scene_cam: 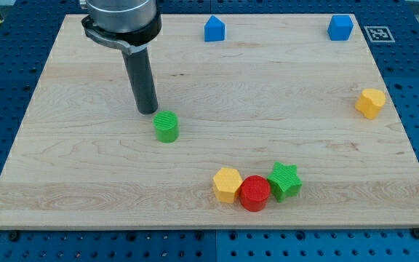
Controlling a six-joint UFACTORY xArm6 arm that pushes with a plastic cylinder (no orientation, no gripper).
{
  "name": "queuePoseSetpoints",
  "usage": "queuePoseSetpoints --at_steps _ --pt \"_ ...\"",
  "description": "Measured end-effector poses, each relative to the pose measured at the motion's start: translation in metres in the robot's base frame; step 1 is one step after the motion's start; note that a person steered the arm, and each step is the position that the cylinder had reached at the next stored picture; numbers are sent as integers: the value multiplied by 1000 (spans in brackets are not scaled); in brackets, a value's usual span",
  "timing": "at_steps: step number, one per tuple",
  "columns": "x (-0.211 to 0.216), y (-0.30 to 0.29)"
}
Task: Place the green circle diagonally to the top left of the yellow hexagon
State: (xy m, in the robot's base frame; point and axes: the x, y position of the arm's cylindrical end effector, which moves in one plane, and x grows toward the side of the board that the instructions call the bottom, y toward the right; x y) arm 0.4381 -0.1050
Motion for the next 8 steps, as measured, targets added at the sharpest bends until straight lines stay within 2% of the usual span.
queuePoseSetpoints --at_steps 3,8 --pt "-7 -3" --pt "28 4"
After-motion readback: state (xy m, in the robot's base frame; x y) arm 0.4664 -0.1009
